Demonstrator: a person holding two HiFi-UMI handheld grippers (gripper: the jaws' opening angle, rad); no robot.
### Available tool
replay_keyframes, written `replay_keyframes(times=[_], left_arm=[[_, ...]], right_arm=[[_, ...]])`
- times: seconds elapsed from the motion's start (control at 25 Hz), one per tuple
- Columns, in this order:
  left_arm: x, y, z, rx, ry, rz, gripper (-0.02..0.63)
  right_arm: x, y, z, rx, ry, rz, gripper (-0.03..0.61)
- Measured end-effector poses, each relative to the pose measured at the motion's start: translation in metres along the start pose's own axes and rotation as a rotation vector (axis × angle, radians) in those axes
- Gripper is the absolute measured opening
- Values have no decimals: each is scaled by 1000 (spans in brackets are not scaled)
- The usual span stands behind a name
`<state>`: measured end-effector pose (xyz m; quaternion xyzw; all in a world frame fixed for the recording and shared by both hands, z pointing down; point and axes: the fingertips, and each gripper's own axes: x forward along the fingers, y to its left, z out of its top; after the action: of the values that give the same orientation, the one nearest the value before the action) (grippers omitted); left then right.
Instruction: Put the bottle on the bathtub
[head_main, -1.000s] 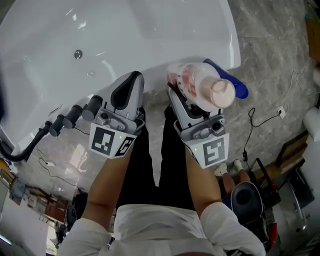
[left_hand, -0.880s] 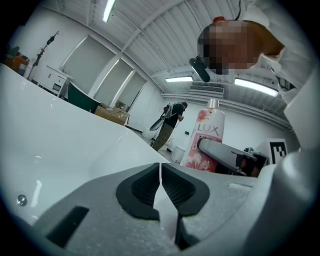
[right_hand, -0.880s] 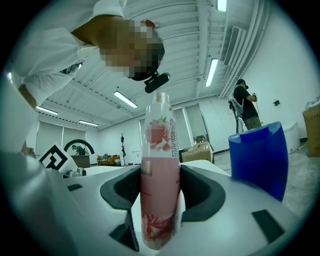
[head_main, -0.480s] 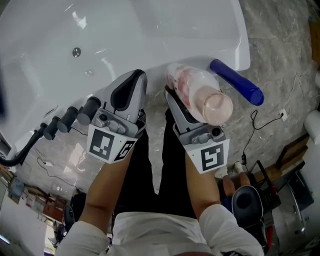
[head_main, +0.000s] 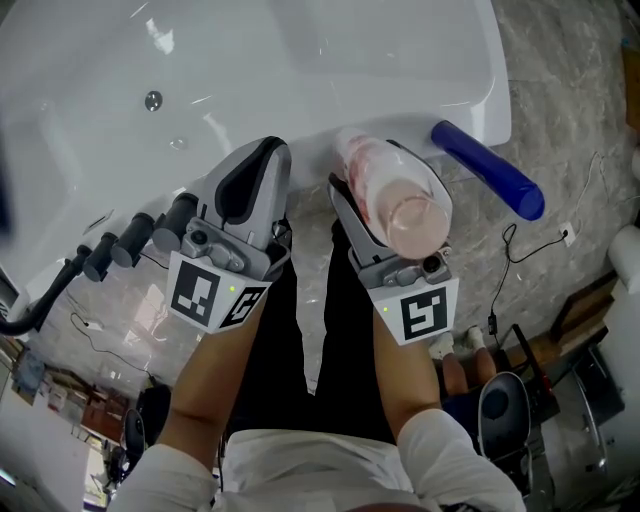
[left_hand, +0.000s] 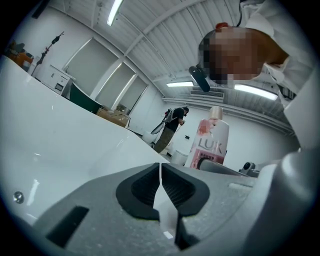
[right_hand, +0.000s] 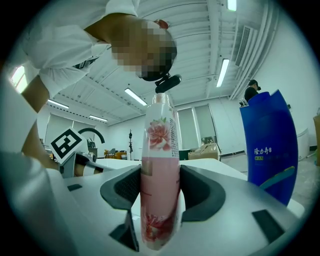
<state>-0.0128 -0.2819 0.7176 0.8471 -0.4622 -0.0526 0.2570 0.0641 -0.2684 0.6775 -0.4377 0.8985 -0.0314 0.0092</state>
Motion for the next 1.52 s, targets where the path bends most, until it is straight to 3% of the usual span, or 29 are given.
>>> replay_keyframes(times=[0.6, 1.08, 1.52], left_arm=[[-7, 8, -4, -10, 1, 1, 25], [-16, 5, -2, 32, -3, -13, 25], [-14, 1, 2, 33, -2, -3, 25]], right_arm=[[7, 7, -14, -35, 14, 14, 227], [8, 12, -23, -38, 13, 25, 227], [6, 15, -24, -84, 69, 41, 229]])
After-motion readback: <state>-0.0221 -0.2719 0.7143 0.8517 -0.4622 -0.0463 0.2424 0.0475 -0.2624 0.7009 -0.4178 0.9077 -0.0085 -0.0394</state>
